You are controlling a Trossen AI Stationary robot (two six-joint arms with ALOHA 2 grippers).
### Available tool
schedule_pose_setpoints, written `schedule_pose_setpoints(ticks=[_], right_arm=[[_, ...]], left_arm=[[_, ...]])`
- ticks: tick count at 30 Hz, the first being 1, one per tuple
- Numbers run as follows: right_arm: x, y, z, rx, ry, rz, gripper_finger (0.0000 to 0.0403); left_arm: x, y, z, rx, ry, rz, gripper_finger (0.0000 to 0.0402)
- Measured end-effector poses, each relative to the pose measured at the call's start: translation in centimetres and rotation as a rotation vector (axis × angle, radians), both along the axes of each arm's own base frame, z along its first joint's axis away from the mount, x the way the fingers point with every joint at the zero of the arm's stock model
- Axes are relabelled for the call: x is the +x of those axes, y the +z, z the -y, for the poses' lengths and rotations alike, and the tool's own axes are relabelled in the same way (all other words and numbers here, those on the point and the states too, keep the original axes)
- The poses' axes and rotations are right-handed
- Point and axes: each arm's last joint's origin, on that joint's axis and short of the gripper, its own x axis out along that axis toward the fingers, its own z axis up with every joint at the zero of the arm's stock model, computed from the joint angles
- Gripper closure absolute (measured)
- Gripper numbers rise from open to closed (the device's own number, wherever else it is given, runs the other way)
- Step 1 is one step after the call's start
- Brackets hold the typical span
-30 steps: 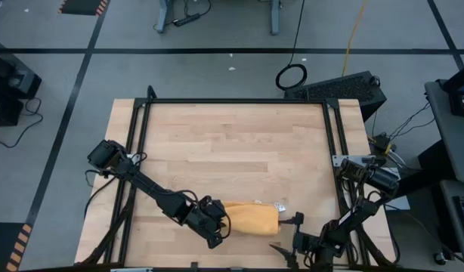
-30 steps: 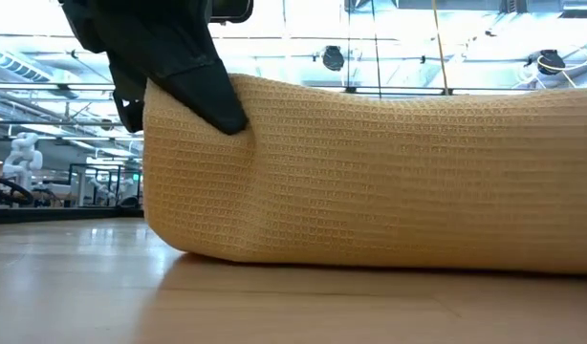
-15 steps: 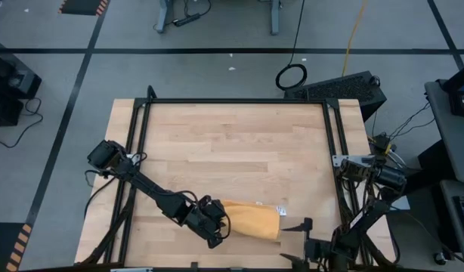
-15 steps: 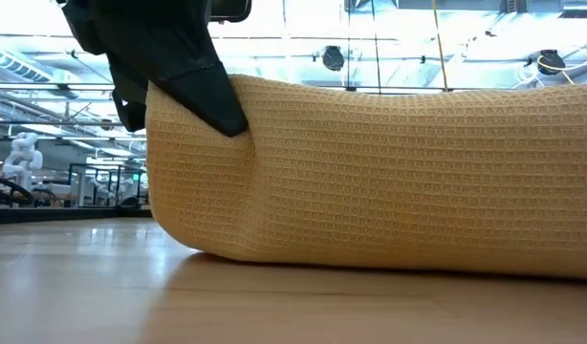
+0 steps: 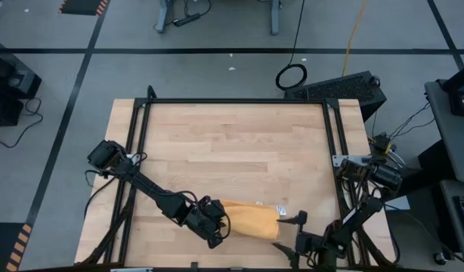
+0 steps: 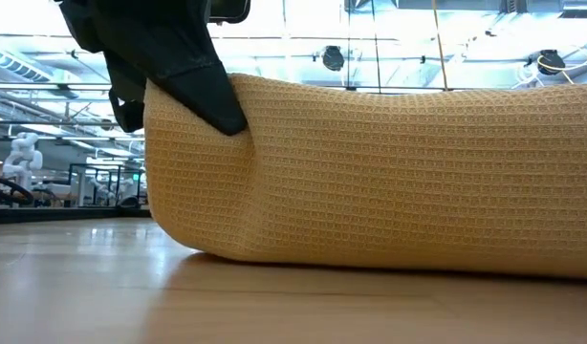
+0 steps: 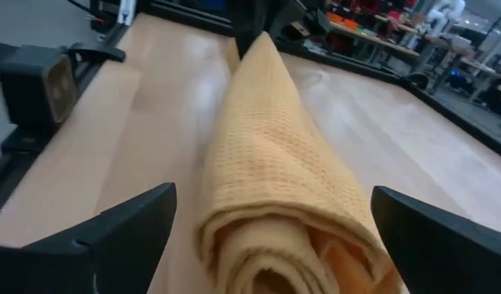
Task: Roll towel
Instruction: Roll the yellow towel
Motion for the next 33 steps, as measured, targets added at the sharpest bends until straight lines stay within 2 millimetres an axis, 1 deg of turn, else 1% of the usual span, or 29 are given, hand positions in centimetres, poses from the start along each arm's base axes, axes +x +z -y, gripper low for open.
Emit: schedule_pose_setpoints(ticks=[4,8,10,12,15,20,24,25,26,28,31,33], right_arm=[[1.0,-0.1,0.6,0.023,-0.03,-0.009,0.0005],[1.9,-0.6,1.2,0.054,-0.061,-0.017,0.0012],[2.1,-0.8,1.3,0.071,-0.077,-0.013,0.0025],[2.2,-0.9,1.4,0.086,-0.085,-0.009,0.0053],[2.2,-0.9,1.4,0.093,-0.087,-0.007,0.0118],[2.2,-0.9,1.4,0.096,-0.086,-0.007,0.026],[2.2,-0.7,1.3,0.107,-0.081,-0.005,0.0369],[2.2,-0.5,1.3,0.114,-0.072,-0.012,0.0382],[2.2,-0.2,1.3,0.122,-0.068,-0.015,0.0386],[2.2,0.5,1.6,0.154,-0.072,-0.02,0.038],[2.1,1.3,2.7,0.21,-0.09,-0.067,0.0377],[1.9,1.3,3.8,0.245,-0.121,-0.082,0.0386]], left_arm=[[0.0,0.0,0.0,0.0,0.0,0.0,0.0384],[0.0,0.0,0.0,0.003,0.003,0.0,0.0384],[0.0,0.0,0.0,0.01,0.005,0.0,0.0384],[-0.1,-0.1,-0.2,0.044,0.016,-0.007,0.0384],[-0.2,-0.2,-0.4,0.084,0.015,-0.013,0.0384],[-0.2,-0.2,-0.4,0.092,-0.002,-0.008,0.0384],[0.2,0.3,0.0,0.016,-0.064,0.028,0.0384],[0.2,0.7,0.0,0.013,-0.079,0.043,0.0384],[0.2,1.0,0.0,0.011,-0.089,0.061,0.0384],[0.3,1.5,-0.2,0.014,-0.098,0.074,0.0384],[0.4,1.0,-1.2,0.057,-0.117,0.021,0.0384],[0.8,0.9,-2.1,0.083,-0.108,0.007,0.0384]])
